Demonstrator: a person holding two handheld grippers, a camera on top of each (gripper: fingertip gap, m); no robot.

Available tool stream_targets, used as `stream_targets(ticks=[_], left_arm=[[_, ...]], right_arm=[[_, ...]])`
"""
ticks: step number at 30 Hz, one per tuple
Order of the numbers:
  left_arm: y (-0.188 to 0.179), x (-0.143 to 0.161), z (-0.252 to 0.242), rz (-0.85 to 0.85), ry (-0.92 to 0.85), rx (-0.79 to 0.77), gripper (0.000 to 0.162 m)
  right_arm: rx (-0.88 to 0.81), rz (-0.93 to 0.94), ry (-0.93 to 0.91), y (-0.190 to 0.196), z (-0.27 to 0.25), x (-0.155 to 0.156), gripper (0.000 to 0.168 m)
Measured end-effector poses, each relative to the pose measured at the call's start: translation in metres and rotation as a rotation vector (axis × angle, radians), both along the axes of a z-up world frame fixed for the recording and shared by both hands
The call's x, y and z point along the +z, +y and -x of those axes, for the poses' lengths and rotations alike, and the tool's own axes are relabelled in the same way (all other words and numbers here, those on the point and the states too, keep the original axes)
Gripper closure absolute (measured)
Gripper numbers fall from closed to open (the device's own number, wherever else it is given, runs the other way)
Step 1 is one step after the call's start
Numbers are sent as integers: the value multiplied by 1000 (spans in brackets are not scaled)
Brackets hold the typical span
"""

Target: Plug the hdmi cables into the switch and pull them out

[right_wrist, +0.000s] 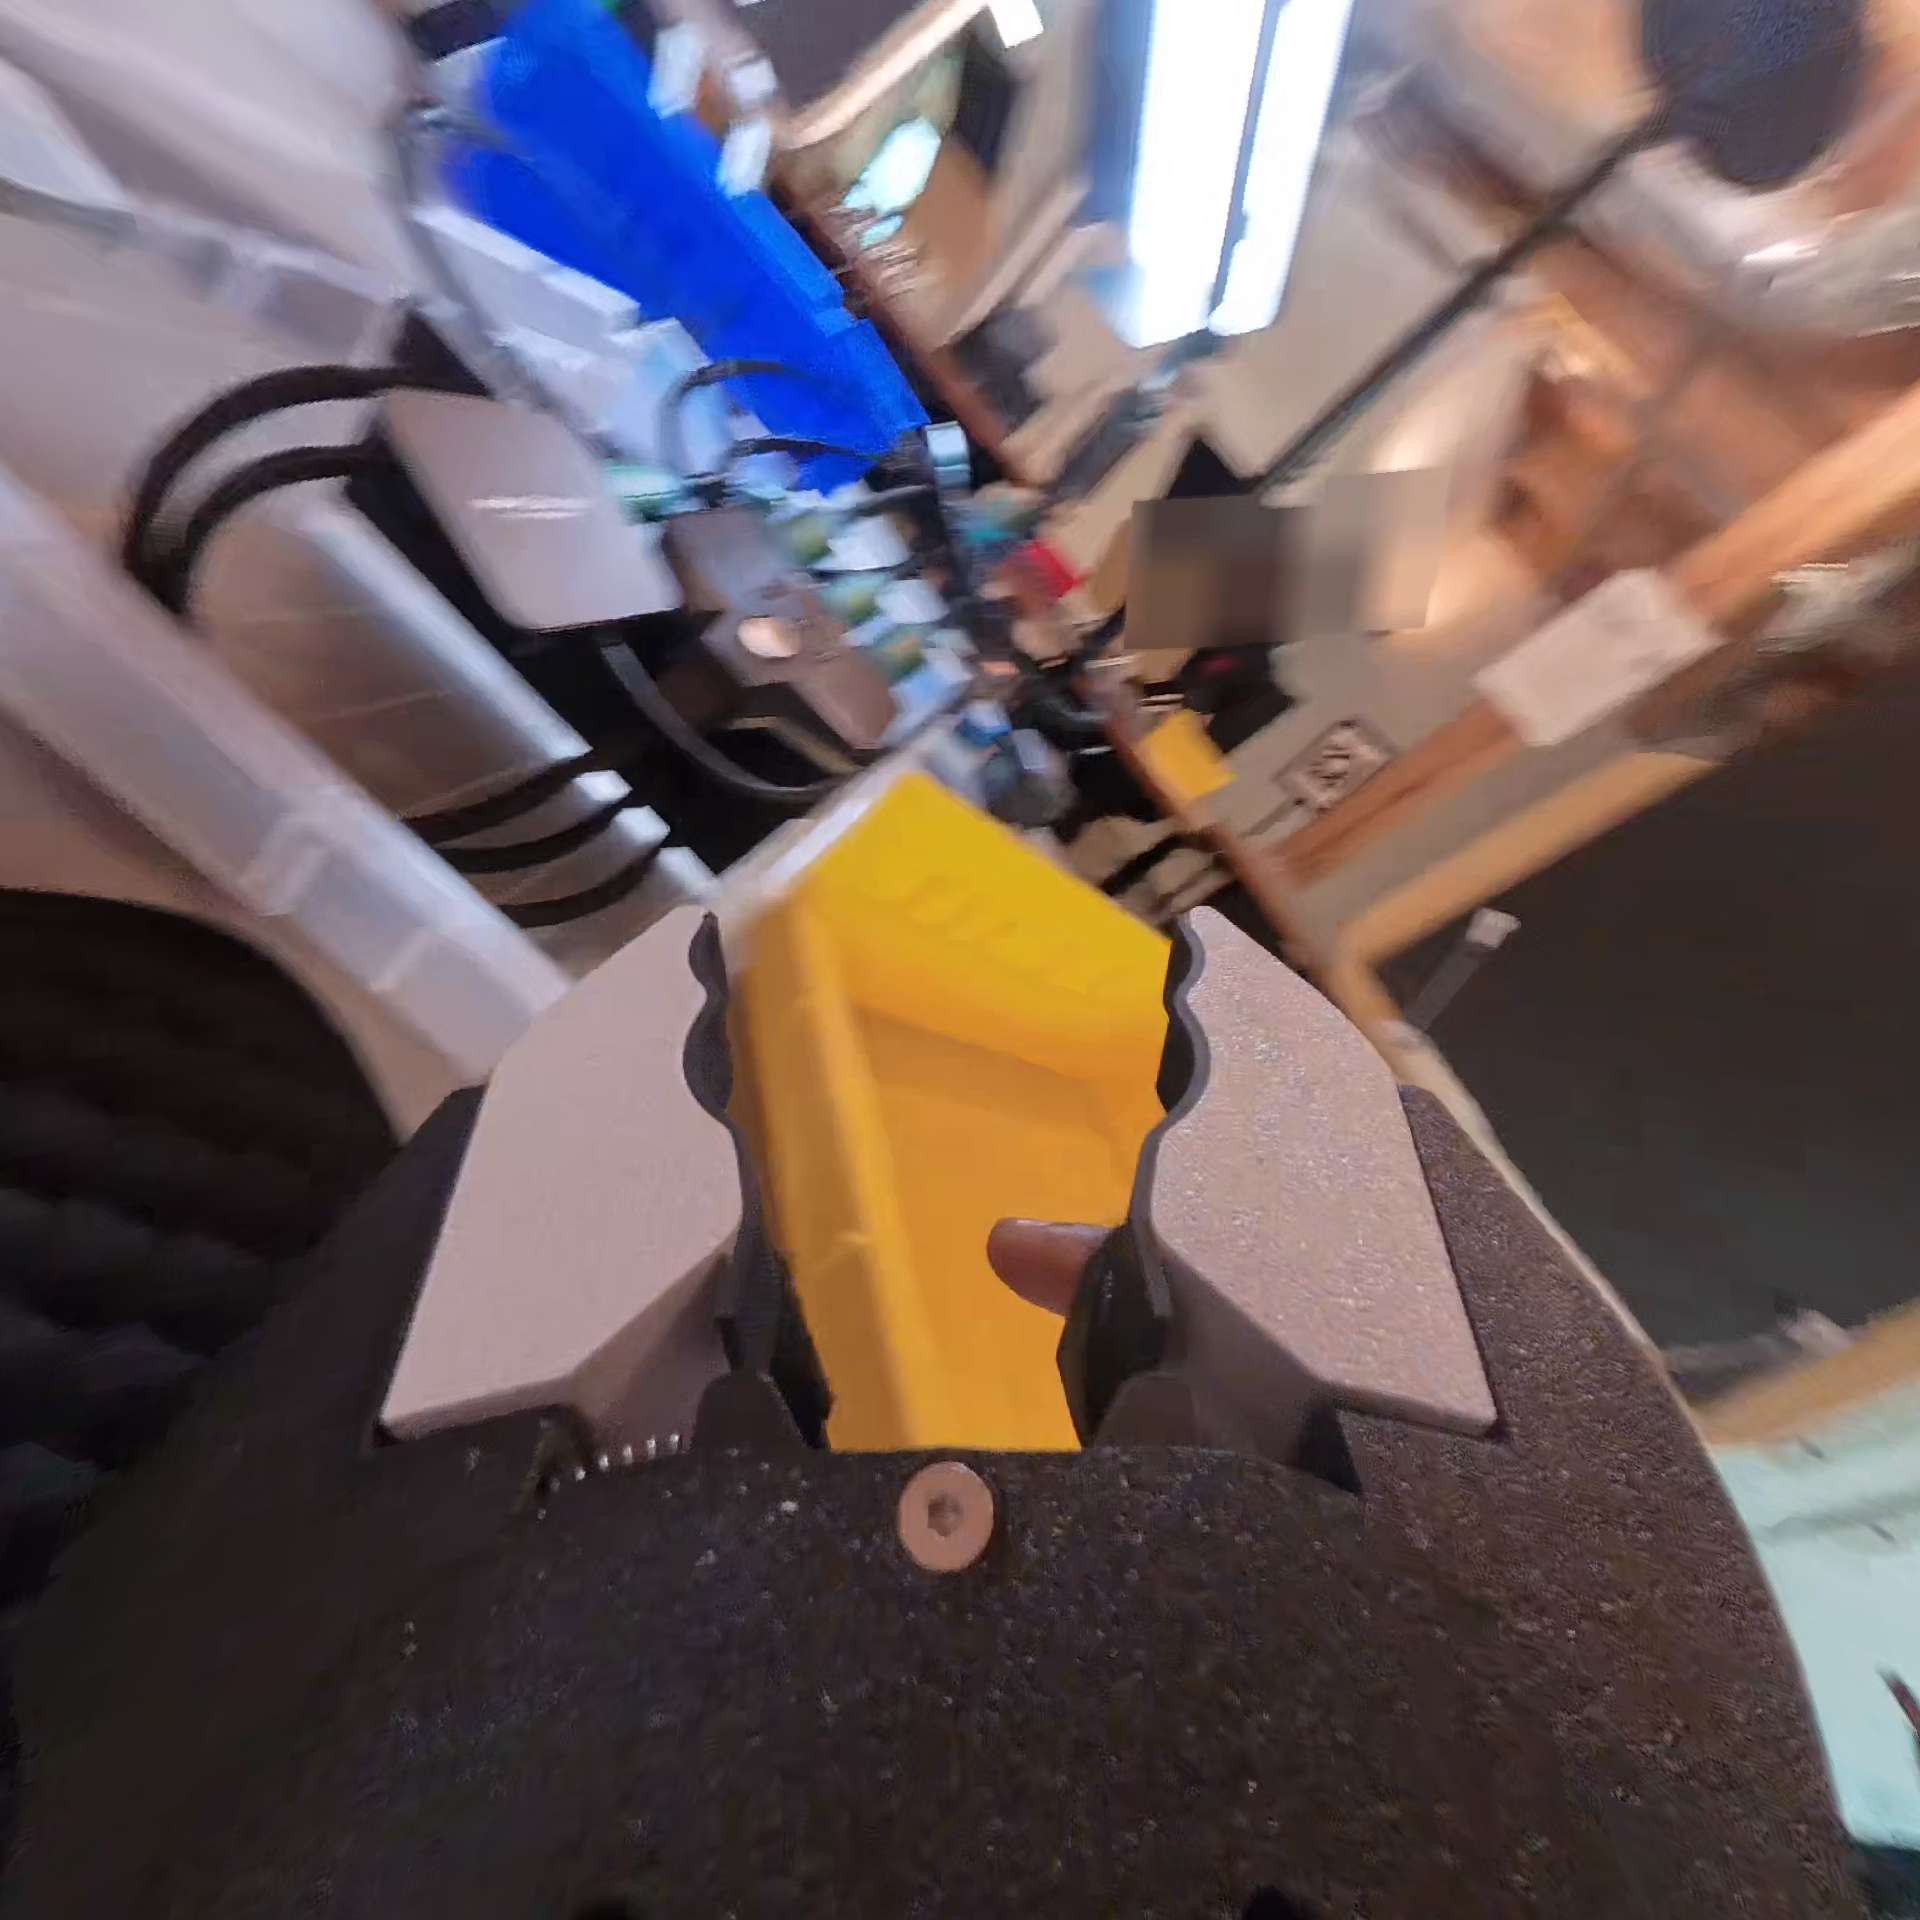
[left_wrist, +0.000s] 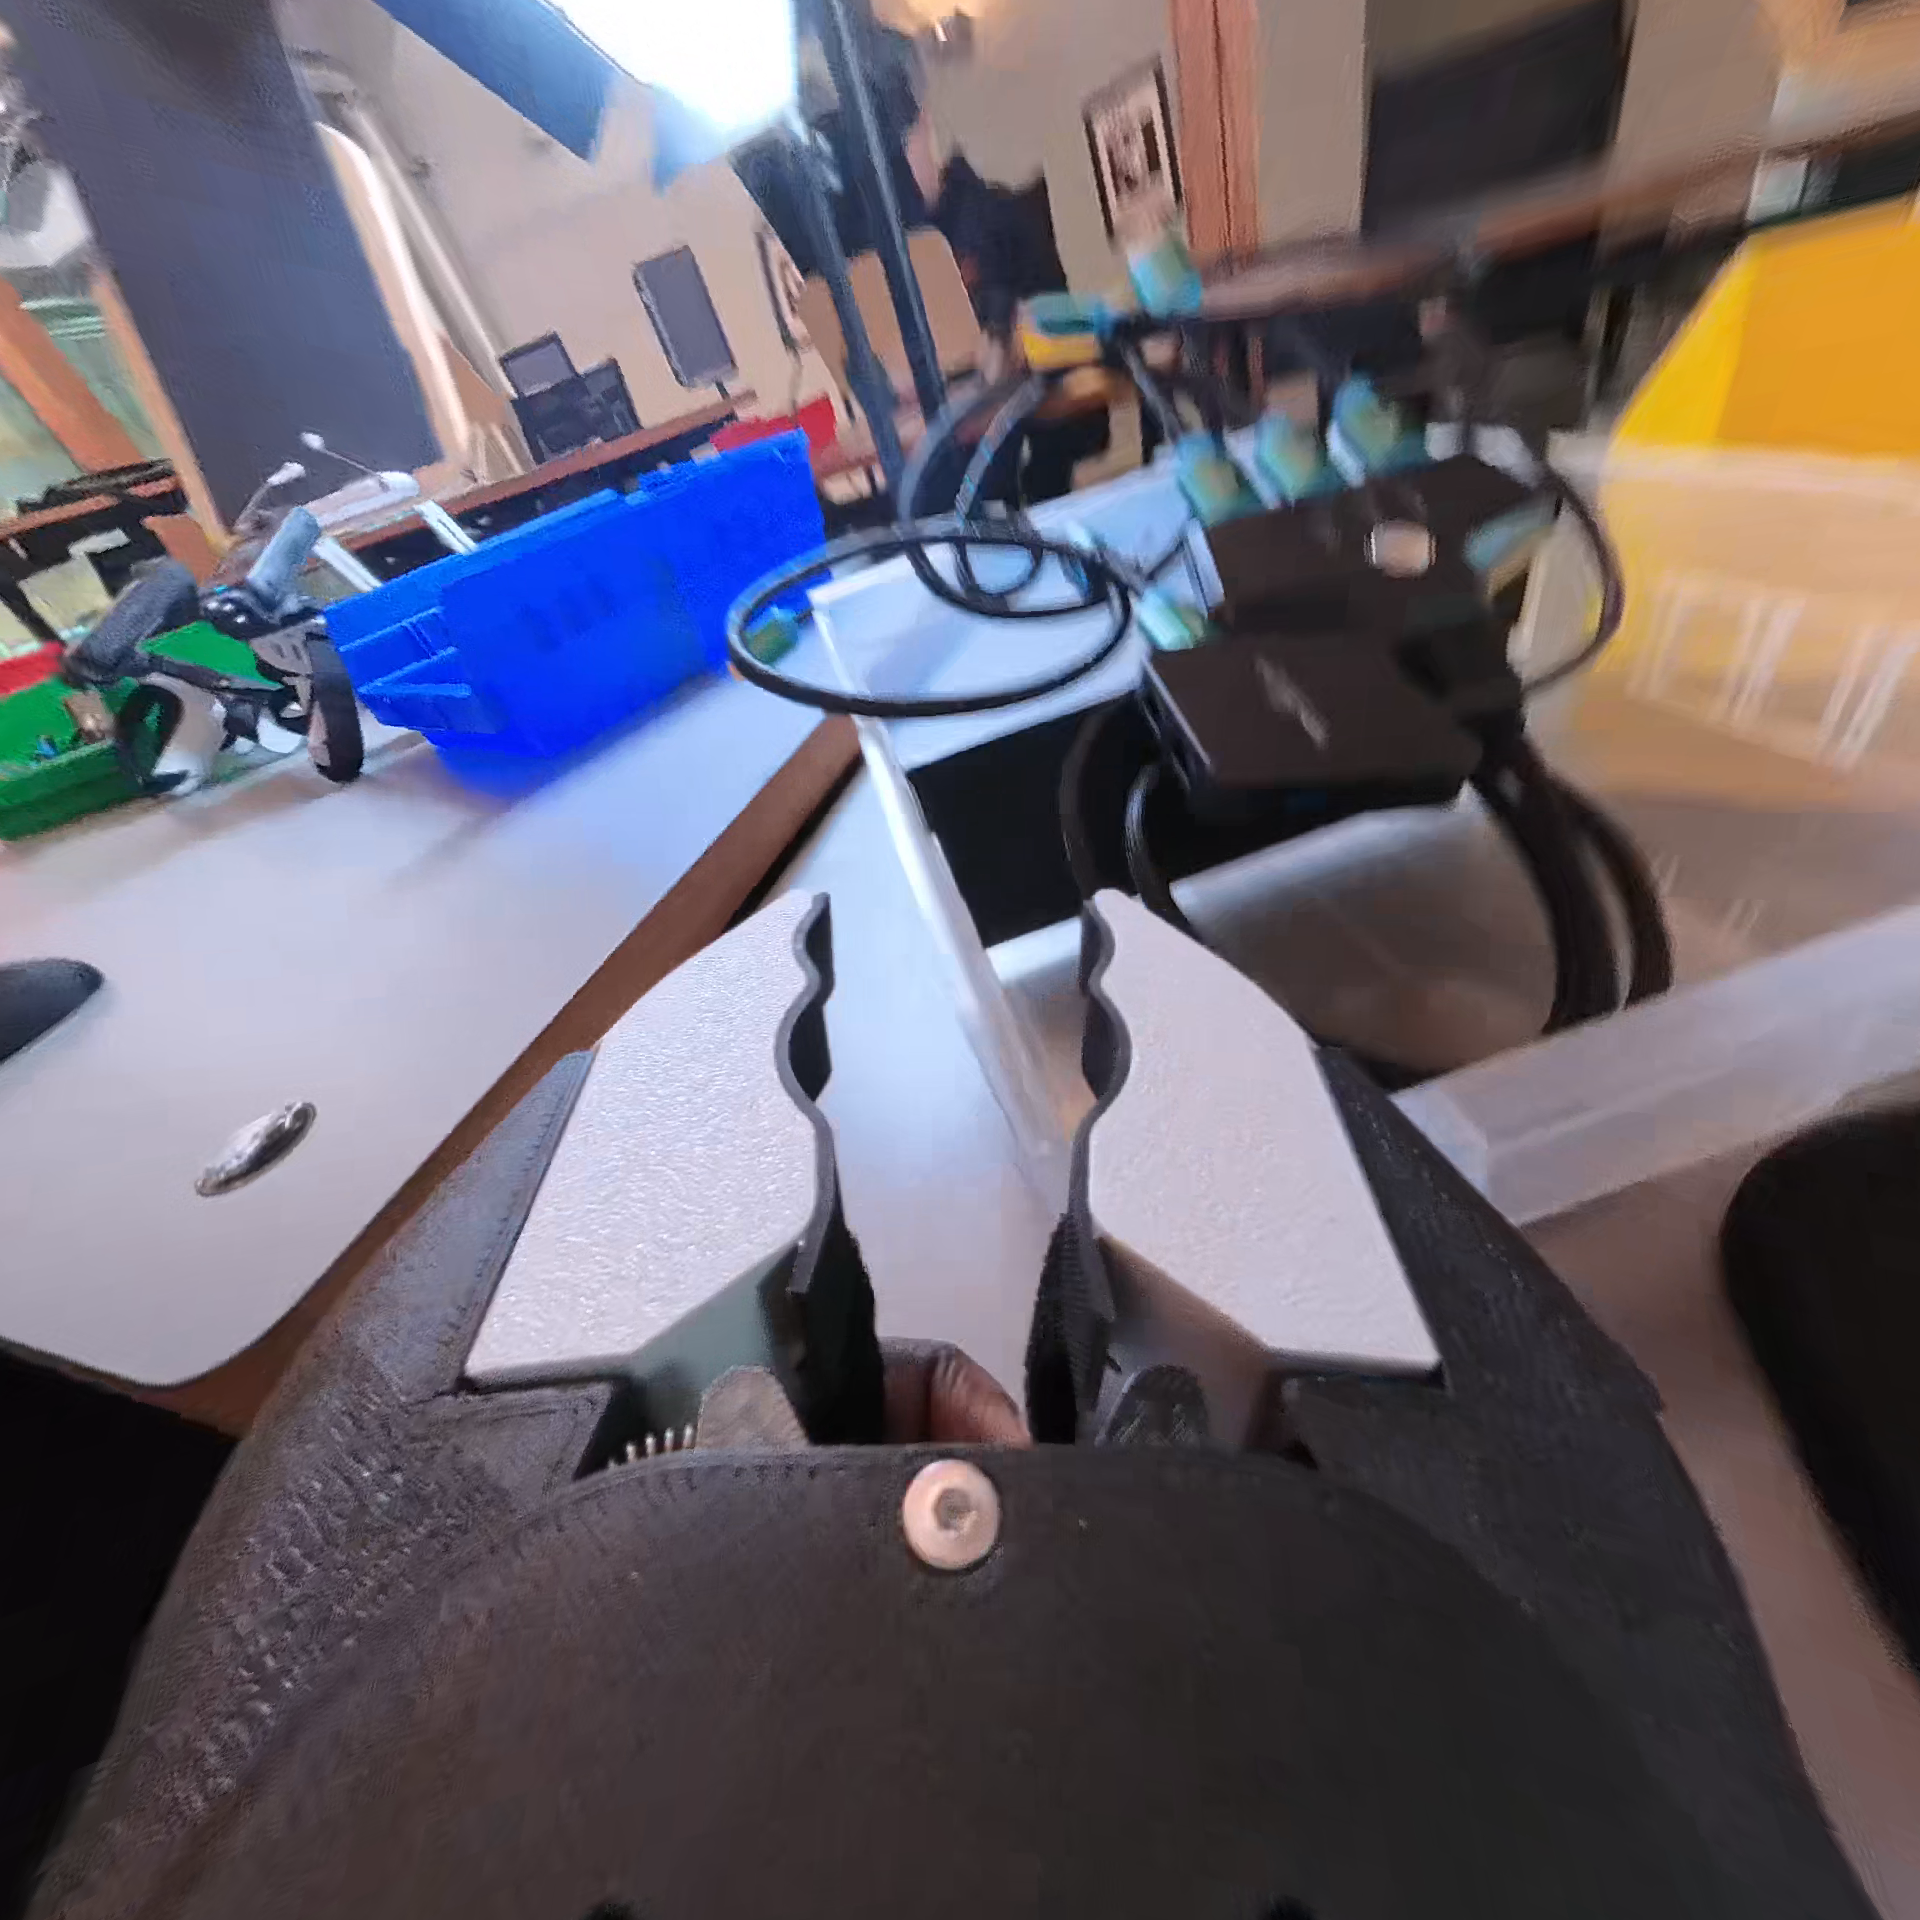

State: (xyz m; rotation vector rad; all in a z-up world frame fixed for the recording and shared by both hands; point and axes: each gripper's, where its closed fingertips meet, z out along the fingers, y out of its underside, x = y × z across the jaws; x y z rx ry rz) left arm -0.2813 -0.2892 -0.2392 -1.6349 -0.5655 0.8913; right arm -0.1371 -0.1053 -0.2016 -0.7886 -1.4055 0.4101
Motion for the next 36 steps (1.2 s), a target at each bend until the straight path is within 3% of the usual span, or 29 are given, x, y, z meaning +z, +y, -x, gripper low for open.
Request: stream_targets(ticks=[2,4,7,8,10,13,17,19,20,22,23,29,36], left_arm=[[-8,23,-4,-143,32,10,113],[-14,44,-11,-229,95,27,113],[-9,64,-25,-239,184,15,114],[-4,68,-29,-220,206,10,114],[5,73,-36,-174,247,-2,114],[19,73,-46,-124,271,-32,115],[58,64,-73,-153,201,-181,117],[86,53,-90,-128,148,-273,117],[100,48,-97,-109,129,-298,117],[128,34,-112,-49,93,-358,116],[141,25,-118,-5,75,-380,116],[184,-24,-119,220,-52,-385,116],[187,-30,-114,255,-60,-353,116]], right_arm=[[-117,9,66,33,-19,10,82],[-230,80,-22,70,-30,-8,71],[-367,147,-177,116,-49,-41,70],[-386,158,-190,125,-57,-46,74],[-397,227,-238,137,-76,-58,121],[-531,194,-269,175,-115,-62,134],[-481,446,-218,189,-131,-54,114],[-510,456,-242,203,-131,-55,107],[-528,449,-287,209,-132,-60,112],[-512,441,-339,214,-133,-68,147],[-550,438,-338,221,-139,-69,150],[-668,473,-358,256,-197,-70,151],[-875,551,-267,301,-296,-71,150]])
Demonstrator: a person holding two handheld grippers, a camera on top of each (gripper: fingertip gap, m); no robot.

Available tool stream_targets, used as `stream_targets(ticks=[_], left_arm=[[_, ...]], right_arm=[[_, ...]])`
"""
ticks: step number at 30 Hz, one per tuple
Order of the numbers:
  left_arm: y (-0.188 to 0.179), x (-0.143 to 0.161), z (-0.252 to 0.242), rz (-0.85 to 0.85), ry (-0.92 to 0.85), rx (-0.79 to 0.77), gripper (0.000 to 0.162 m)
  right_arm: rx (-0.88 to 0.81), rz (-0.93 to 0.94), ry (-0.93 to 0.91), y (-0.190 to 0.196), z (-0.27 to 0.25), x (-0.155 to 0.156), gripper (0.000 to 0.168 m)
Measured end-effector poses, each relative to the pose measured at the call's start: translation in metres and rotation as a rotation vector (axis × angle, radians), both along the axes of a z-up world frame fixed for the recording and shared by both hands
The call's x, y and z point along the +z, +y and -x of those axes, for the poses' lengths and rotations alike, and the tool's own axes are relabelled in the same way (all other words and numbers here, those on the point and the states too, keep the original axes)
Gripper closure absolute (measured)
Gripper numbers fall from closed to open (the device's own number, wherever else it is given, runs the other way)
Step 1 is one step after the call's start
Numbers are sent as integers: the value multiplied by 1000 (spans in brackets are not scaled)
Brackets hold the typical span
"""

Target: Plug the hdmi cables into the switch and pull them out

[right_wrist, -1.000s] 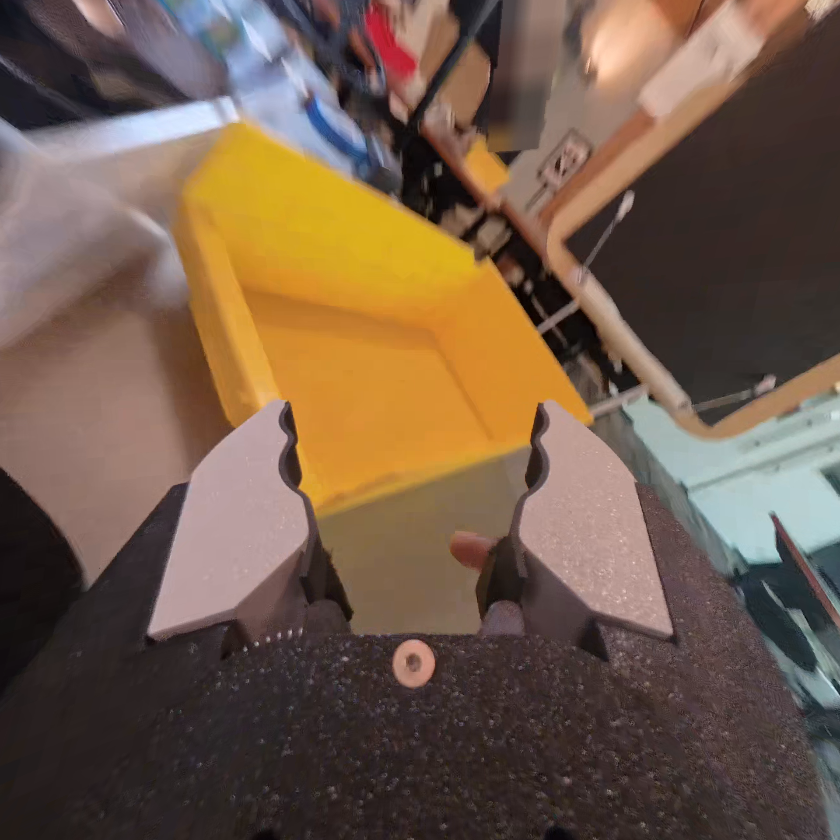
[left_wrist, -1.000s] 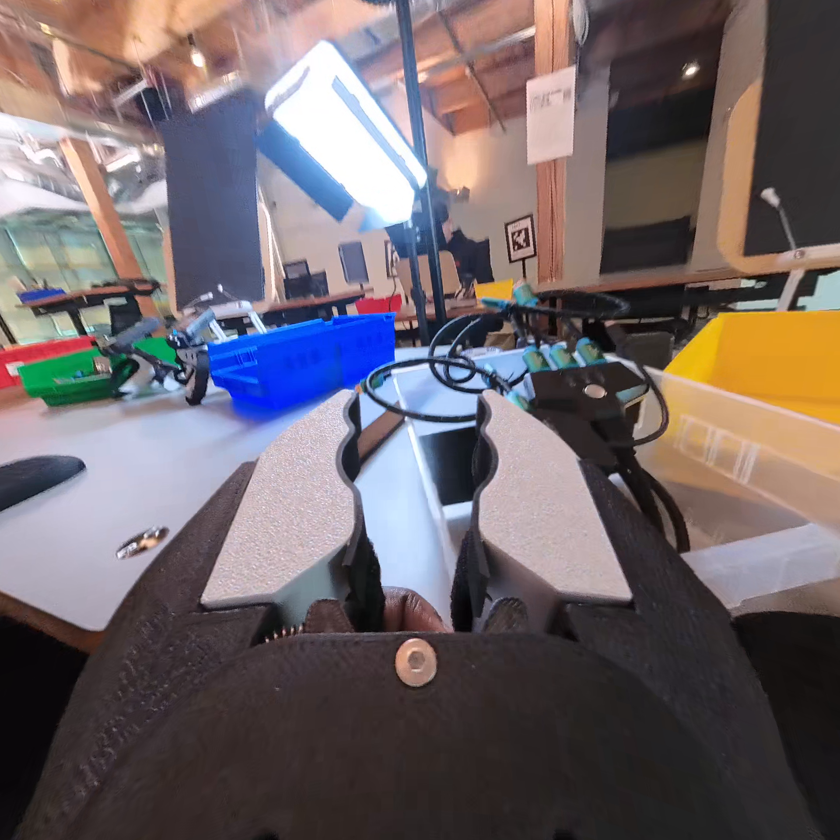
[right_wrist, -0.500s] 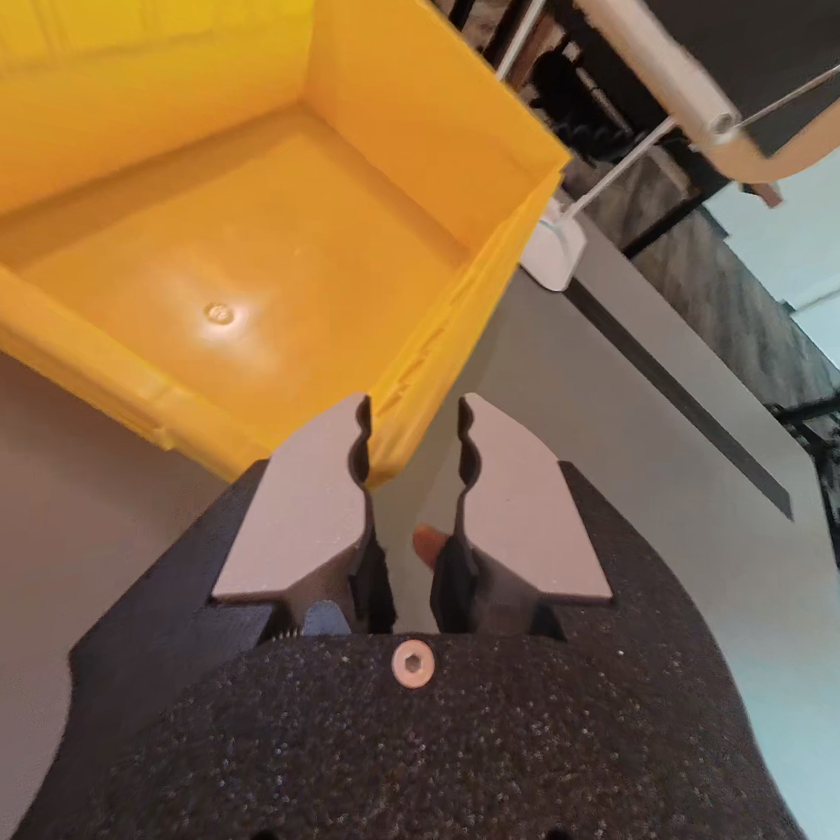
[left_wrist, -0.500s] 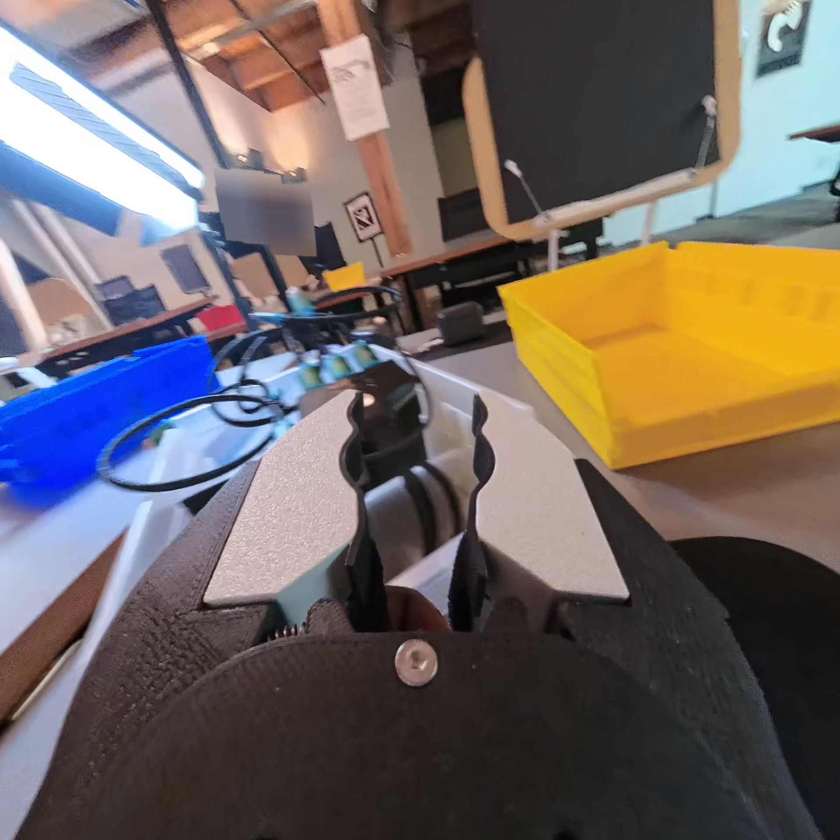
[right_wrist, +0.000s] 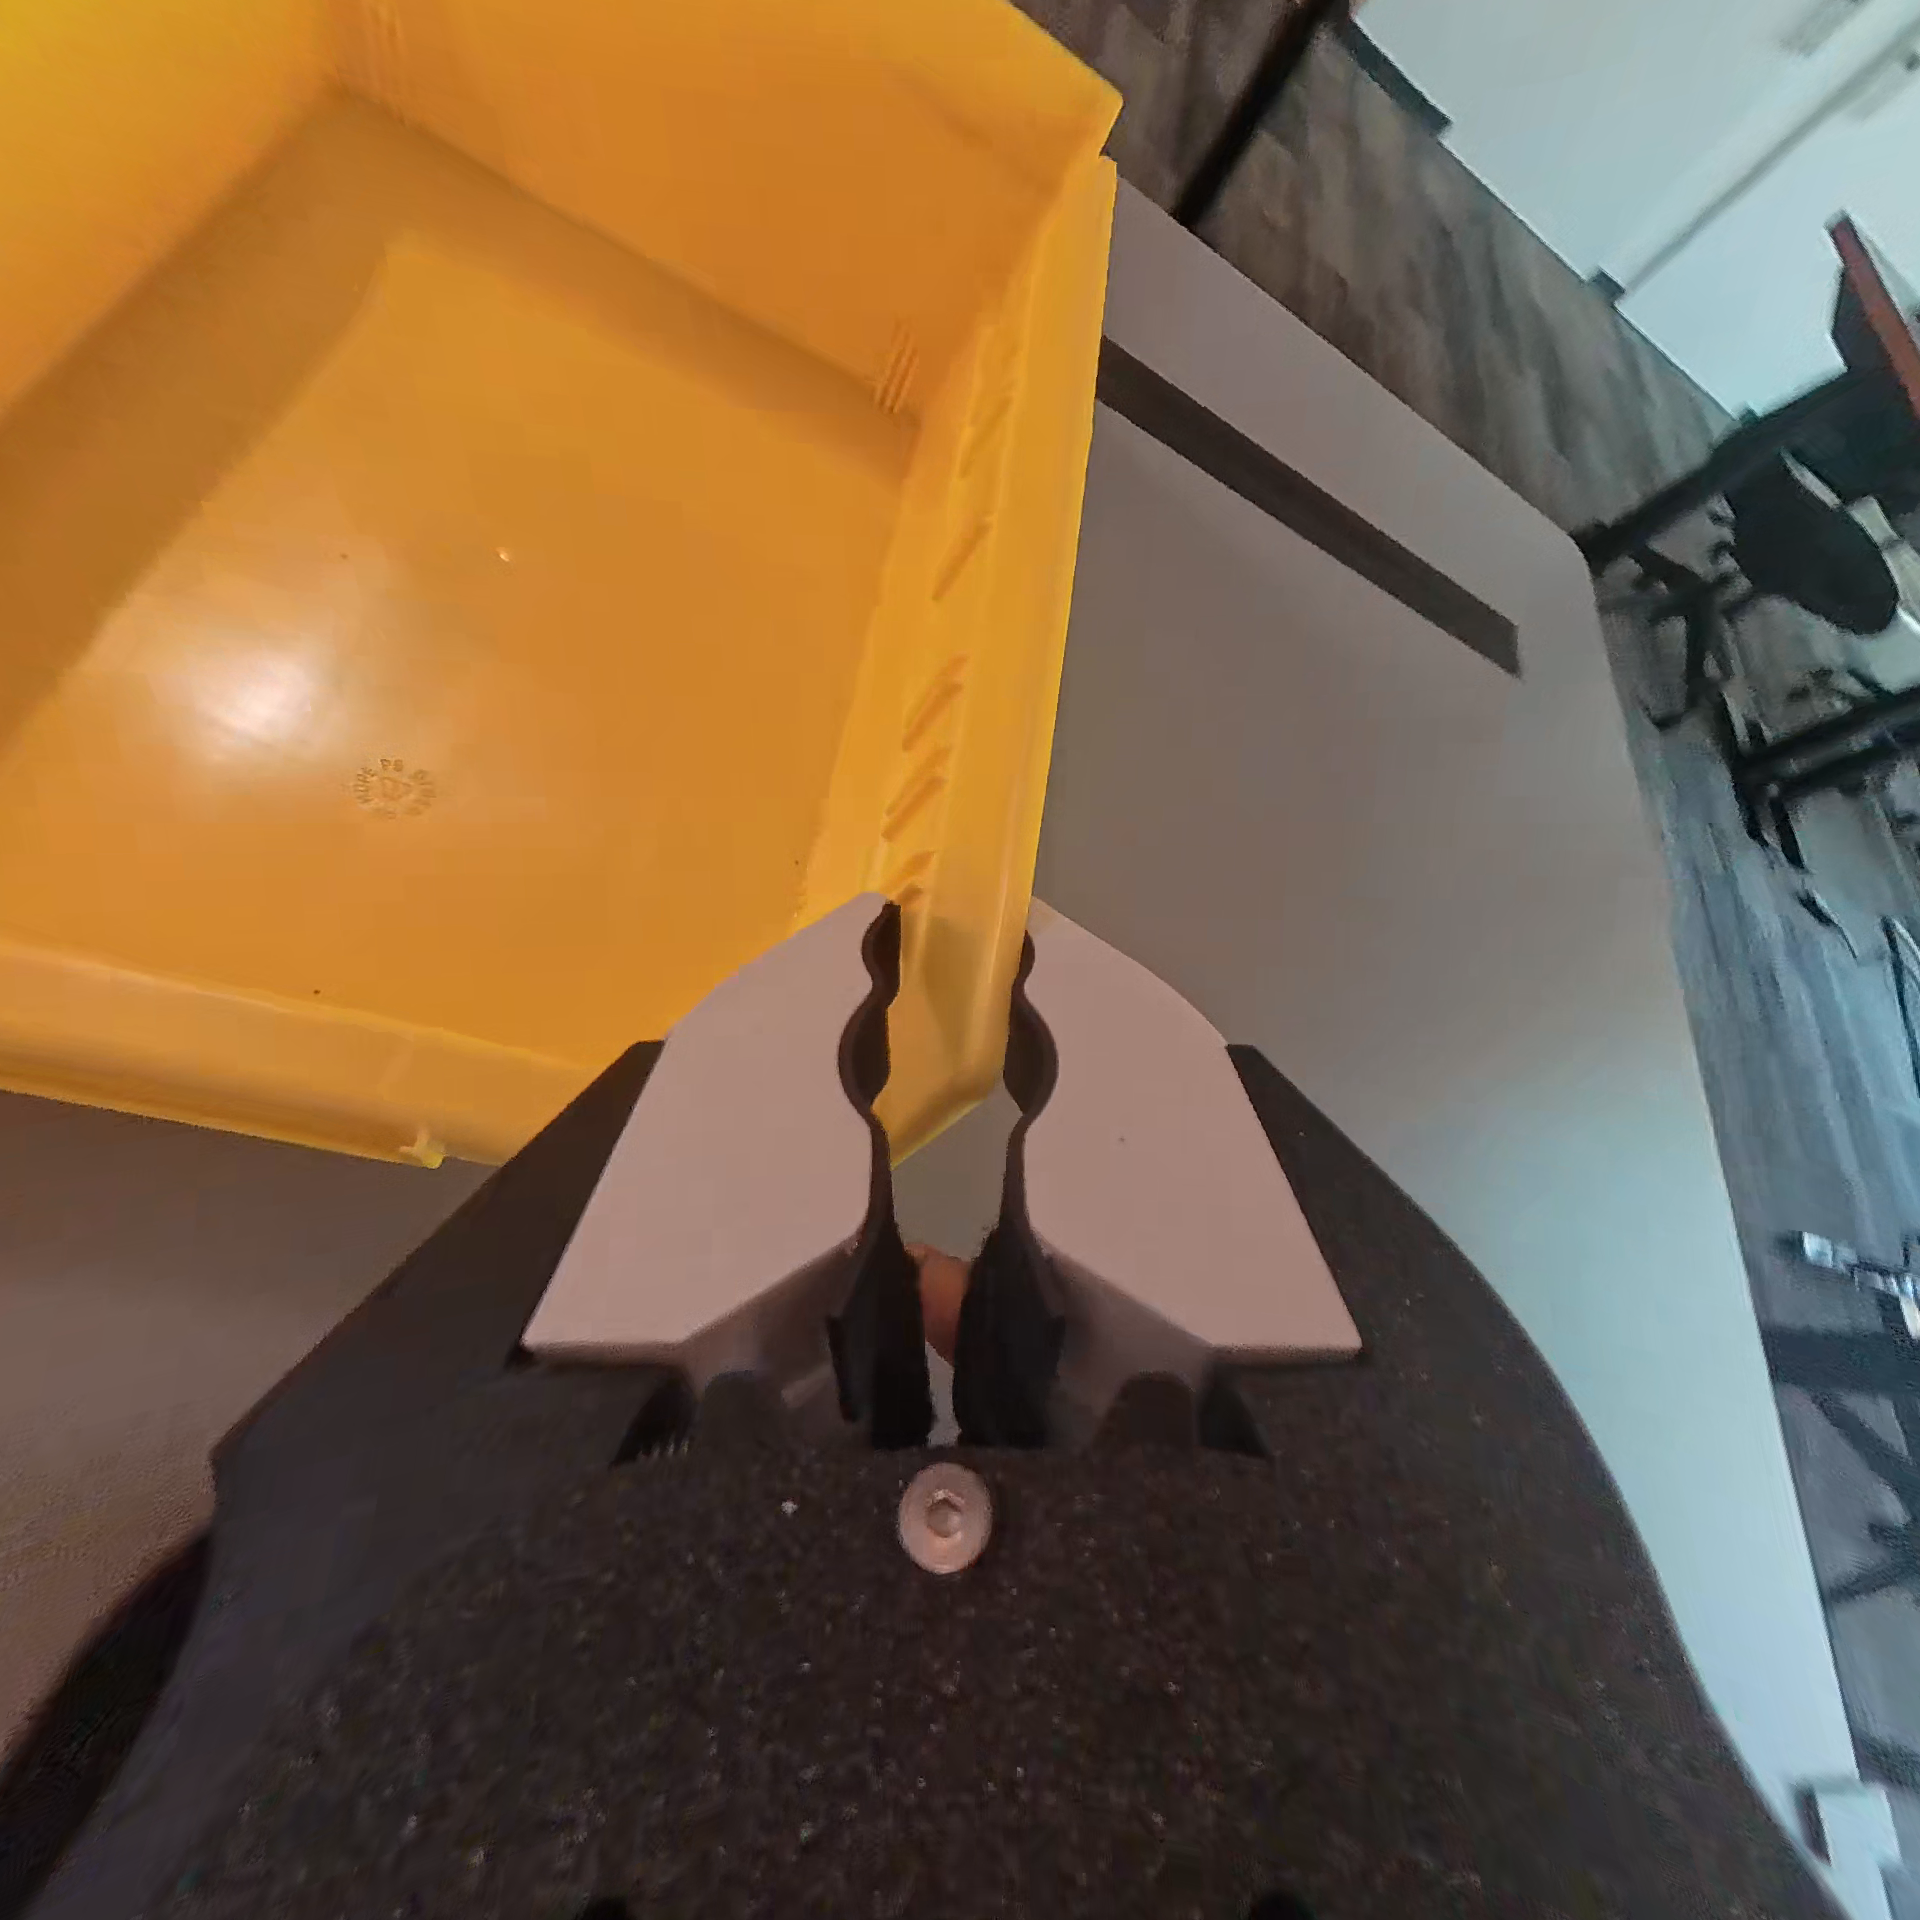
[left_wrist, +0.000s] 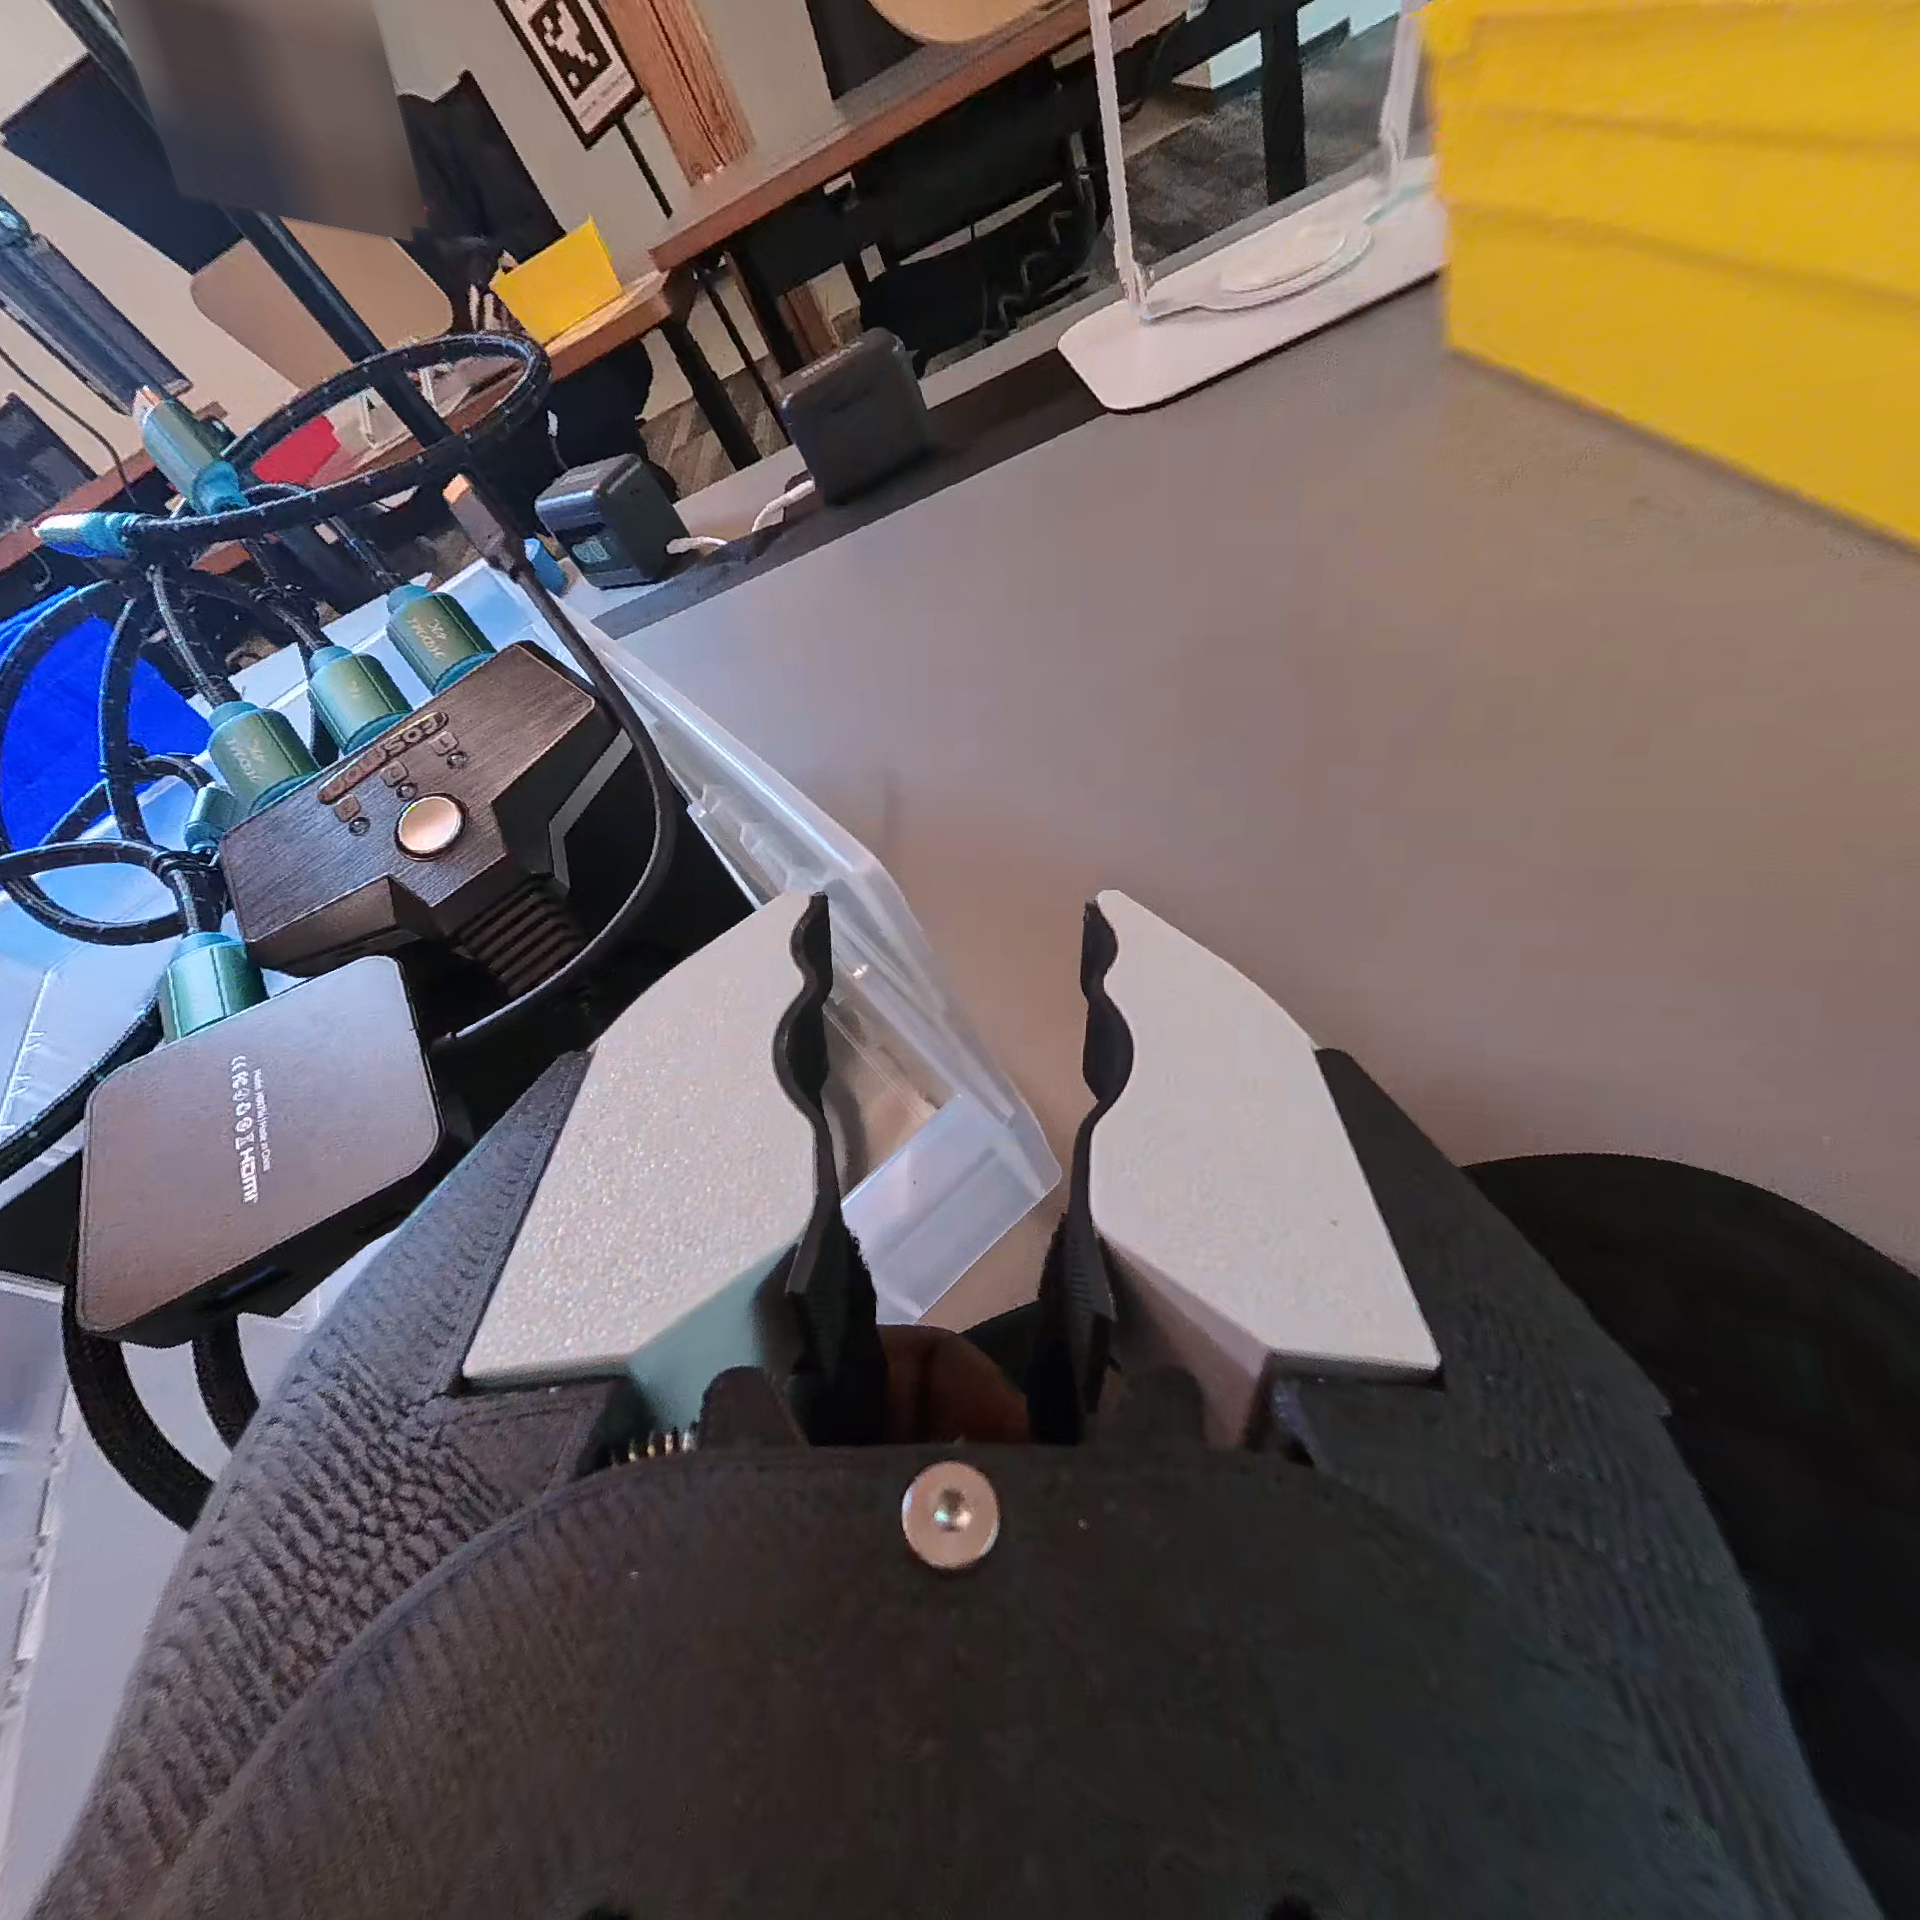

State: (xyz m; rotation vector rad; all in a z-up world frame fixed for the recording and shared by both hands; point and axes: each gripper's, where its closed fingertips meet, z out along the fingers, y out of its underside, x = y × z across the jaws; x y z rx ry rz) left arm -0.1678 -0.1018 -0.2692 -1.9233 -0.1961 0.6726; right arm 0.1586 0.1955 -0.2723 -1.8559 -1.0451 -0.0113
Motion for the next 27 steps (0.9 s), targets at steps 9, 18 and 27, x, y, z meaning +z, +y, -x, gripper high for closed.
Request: stream_targets(ticks=[9,18,27], left_arm=[[3,0,8,15,62,53,137],[14,0,2,27,105,-18,136],[14,0,-1,8,90,-102,134]], right_arm=[[-323,-5,13,23,-145,0,154],[-393,45,36,26,-186,-2,153],[-350,-44,65,10,-180,33,134]])
